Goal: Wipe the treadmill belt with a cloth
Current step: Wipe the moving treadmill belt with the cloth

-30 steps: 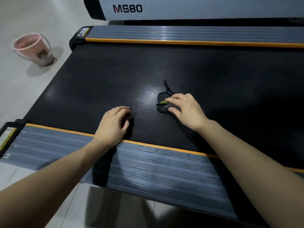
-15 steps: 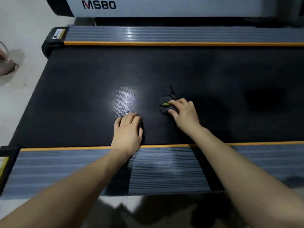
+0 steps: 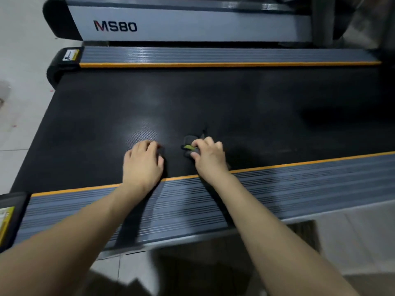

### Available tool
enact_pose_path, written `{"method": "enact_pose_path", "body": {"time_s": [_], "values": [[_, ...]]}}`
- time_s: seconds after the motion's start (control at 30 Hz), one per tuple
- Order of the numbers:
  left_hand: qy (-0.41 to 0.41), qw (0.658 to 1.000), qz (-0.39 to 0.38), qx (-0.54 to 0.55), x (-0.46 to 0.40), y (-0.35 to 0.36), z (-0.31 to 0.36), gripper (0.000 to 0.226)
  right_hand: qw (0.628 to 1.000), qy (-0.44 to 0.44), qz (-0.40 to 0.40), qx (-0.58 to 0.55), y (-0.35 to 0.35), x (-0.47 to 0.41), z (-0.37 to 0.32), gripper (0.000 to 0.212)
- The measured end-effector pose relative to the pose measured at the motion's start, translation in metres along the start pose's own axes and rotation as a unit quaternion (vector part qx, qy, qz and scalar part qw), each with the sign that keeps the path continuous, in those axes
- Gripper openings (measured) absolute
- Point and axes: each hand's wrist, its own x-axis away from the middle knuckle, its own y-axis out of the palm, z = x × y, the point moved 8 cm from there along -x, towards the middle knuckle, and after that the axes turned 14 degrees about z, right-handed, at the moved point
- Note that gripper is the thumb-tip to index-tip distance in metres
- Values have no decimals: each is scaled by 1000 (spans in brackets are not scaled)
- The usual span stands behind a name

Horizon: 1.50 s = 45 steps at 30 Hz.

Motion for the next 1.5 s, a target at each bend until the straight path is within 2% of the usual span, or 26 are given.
{"method": "enact_pose_path", "body": {"time_s": [0.1,0.17,0.2,0.3,0.37,0.43,0.57,0.63,0.7,0.83,0.97,1.1,1.17,1.23,1.33,1.4,1.5], "values": [[-11,1000,-23,-15,6,-2,-36,34,998,-59,-32,-21,1,-1,-5,22],[-14,1000,-21,2,5,-1,-34,35,994,-103,-28,8,-10,-6,19,26],[-5,1000,-19,4,5,0,-29,35,995,-98,-15,28,-19,-11,39,27],[8,1000,-12,19,5,-1,-23,32,999,1,17,43,-44,-23,94,24],[6,1000,-8,27,5,-2,-24,30,999,24,14,39,-40,-24,90,20],[13,999,-9,32,4,-3,-23,30,1000,-23,-7,-11,-18,-18,47,19],[13,1000,-2,25,5,-6,-25,29,979,-156,-104,-75,18,14,-44,21],[9,1000,-9,18,7,-6,-27,28,970,-202,-118,-67,2,15,-42,23],[4,1000,-7,11,7,-6,-27,27,966,-238,-105,-6,-20,7,-9,25],[16,1000,-19,6,8,0,-22,32,985,-152,-70,34,-53,-10,73,27],[17,1000,-16,-10,9,-2,-20,34,984,-168,-58,-26,-26,1,37,25],[5,1000,-13,3,6,-5,-24,35,956,-251,-126,-87,11,26,-45,23],[0,1000,-16,15,6,-7,-28,34,945,-280,-141,-91,5,23,-38,23],[-10,999,-22,24,6,-11,-35,34,951,-280,-112,-70,-17,10,-1,24],[11,999,-26,-14,4,-19,-50,37,983,-170,-59,-30,-43,-11,63,27],[1,999,-29,-27,-1,-25,-66,37,987,-154,-38,-13,-40,-10,58,25],[-5,998,-32,-57,-4,-31,-92,34,978,-193,-40,-66,-10,2,1,22]]}}
